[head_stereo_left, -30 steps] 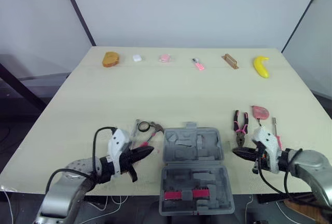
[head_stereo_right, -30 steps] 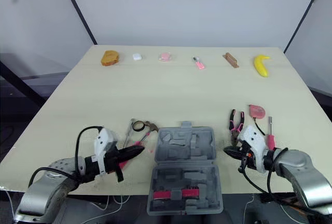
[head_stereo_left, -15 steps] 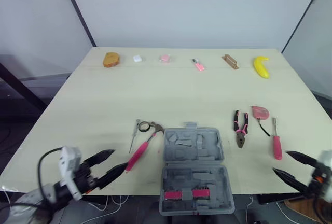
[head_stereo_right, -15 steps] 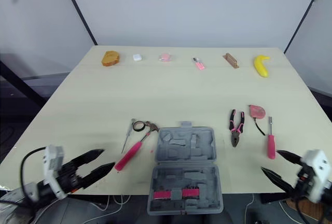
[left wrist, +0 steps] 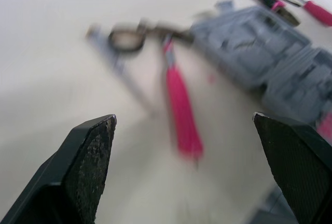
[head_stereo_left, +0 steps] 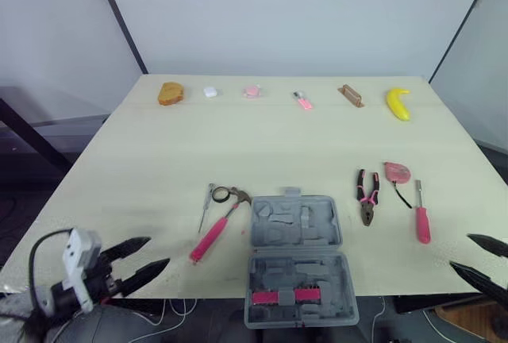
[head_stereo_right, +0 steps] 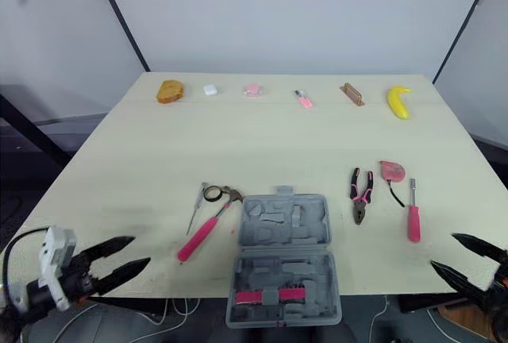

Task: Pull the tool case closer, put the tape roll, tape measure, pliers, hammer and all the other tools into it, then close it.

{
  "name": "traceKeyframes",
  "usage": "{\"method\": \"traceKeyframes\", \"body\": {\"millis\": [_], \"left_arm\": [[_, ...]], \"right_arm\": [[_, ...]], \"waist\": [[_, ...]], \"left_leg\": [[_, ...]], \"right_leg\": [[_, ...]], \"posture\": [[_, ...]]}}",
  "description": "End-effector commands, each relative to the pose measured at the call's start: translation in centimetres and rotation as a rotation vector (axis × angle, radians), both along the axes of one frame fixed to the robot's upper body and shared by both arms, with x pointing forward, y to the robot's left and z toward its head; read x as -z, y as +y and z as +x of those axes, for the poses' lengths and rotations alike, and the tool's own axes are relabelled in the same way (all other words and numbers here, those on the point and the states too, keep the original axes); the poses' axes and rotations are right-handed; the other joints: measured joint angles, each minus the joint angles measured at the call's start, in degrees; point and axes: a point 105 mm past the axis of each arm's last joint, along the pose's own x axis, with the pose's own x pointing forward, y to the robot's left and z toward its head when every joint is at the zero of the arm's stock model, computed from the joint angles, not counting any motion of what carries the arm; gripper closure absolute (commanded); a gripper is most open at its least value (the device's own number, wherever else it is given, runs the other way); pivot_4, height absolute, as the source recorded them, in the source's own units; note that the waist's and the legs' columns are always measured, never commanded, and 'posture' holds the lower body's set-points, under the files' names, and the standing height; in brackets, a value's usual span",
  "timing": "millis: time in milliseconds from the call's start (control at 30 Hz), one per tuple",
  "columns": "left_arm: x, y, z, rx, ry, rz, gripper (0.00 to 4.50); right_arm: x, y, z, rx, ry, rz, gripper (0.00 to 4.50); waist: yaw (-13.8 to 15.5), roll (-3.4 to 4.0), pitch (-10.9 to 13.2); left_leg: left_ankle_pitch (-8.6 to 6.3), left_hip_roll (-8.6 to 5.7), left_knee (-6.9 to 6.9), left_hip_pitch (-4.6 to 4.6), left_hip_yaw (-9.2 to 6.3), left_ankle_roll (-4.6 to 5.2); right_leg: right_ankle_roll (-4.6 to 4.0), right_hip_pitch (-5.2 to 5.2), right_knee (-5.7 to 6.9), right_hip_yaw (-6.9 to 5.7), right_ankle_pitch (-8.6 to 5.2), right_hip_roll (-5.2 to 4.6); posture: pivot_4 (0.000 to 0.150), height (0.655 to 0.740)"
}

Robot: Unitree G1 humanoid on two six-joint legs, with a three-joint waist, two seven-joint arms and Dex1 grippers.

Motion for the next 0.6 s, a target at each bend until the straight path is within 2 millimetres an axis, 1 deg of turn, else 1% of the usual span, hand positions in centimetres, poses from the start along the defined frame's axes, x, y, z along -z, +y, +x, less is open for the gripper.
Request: {"method": "traceKeyframes", "body": {"millis": [33, 133, 167, 233, 267, 300, 333, 367, 433, 500, 600], "left_arm": [[-2.0, -1.4, 1.6, 0.067, -0.036, 0.147, 0.00], [-3.0, -1.9, 3.3, 0.118, -0.049, 0.305, 0.00], [-3.4, -2.0, 3.7, 0.134, -0.045, 0.335, 0.00], [-4.2, -1.9, 4.9, 0.161, -0.035, 0.476, 0.00], [-4.4, -1.8, 5.7, 0.188, -0.023, 0.597, 0.00], [-4.8, -1.6, 6.3, 0.198, 0.032, 0.701, 0.00], [-5.1, -1.2, 6.8, 0.194, 0.074, 0.763, 0.00], [-5.7, -1.7, 7.4, 0.224, 0.078, 0.800, 0.00], [-6.3, -2.6, 8.2, 0.309, 0.072, 0.928, 0.00], [-6.2, -2.7, 8.9, 0.356, 0.093, 1.047, 0.00], [-5.9, -2.7, 9.8, 0.404, 0.099, 1.157, 0.00]], "right_arm": [[-1.9, 3.3, 1.3, -0.097, -0.071, 0.011, 0.01], [-2.8, 5.5, 2.6, -0.134, -0.163, -0.014, 0.01], [-3.1, 6.0, 2.9, -0.142, -0.192, -0.013, 0.01], [-4.1, 7.6, 3.1, -0.202, -0.227, 0.064, 0.01], [-4.3, 8.4, 3.0, -0.260, -0.221, 0.078, 0.01], [-4.9, 9.1, 3.0, -0.299, -0.228, 0.106, 0.01], [-5.2, 9.6, 3.1, -0.320, -0.234, 0.121, 0.01], [-5.4, 10.1, 3.0, -0.351, -0.221, 0.137, 0.01], [-5.4, 10.7, 2.5, -0.410, -0.192, 0.148, 0.01], [-5.6, 11.1, 2.2, -0.449, -0.191, 0.168, 0.01], [-5.9, 11.2, 2.0, -0.466, -0.182, 0.183, 0.01]], "waist": [[-0.04, 0.02, -0.01], [-0.11, 0.01, 0.05], [-0.09, -0.03, 0.08], [-0.03, -0.07, 0.12], [0.11, -0.08, 0.22], [0.17, -0.10, 0.26], [0.30, -0.15, 0.31], [0.18, -0.15, 0.31], [0.23, -0.13, 0.35], [0.17, -0.15, 0.36], [-0.18, -0.14, 0.37]], "left_leg": [[0.00, -0.01, -0.01, -0.01, 0.02, 0.00], [-0.01, -0.15, -0.06, -0.10, 0.03, 0.00], [-0.01, -0.18, -0.06, -0.10, 0.02, 0.00], [0.00, -0.18, -0.07, -0.13, -0.03, 0.00], [0.00, -0.20, -0.06, -0.15, -0.06, 0.00], [0.00, -0.23, -0.05, -0.15, -0.06, 0.00], [0.00, -0.23, -0.06, -0.15, -0.05, 0.00], [0.00, -0.26, -0.04, -0.18, -0.09, 0.00], [0.00, -0.28, -0.04, -0.17, -0.01, 0.00], [0.00, -0.31, -0.04, -0.25, -0.03, 0.00], [-0.01, -0.30, -0.05, -0.27, -0.02, 0.01]], "right_leg": [[-0.02, 0.00, -0.02, 0.02, 0.08, -0.01], [0.14, -0.08, -0.04, 0.04, 0.16, 0.01], [0.15, -0.08, -0.04, 0.03, 0.16, 0.02], [0.14, -0.11, -0.02, 0.00, 0.16, 0.05], [0.14, -0.11, -0.03, -0.01, 0.16, 0.07], [0.15, -0.11, -0.01, -0.02, 0.16, 0.06], [0.15, -0.11, -0.04, 0.00, 0.16, 0.07], [0.15, -0.10, -0.03, -0.02, 0.16, 0.08], [0.21, -0.09, 0.00, 0.04, 0.13, 0.05], [0.22, -0.13, -0.05, 0.06, 0.13, 0.08], [0.22, -0.16, -0.04, 0.09, 0.12, 0.11]], "posture": [[0.150, 0.7400], [0.150, 0.7400], [0.150, 0.7400], [0.150, 0.7400], [0.150, 0.7400], [0.150, 0.7400], [0.150, 0.7400], [0.150, 0.7400], [0.150, 0.7400], [0.150, 0.7400], [0.150, 0.7400]]}}
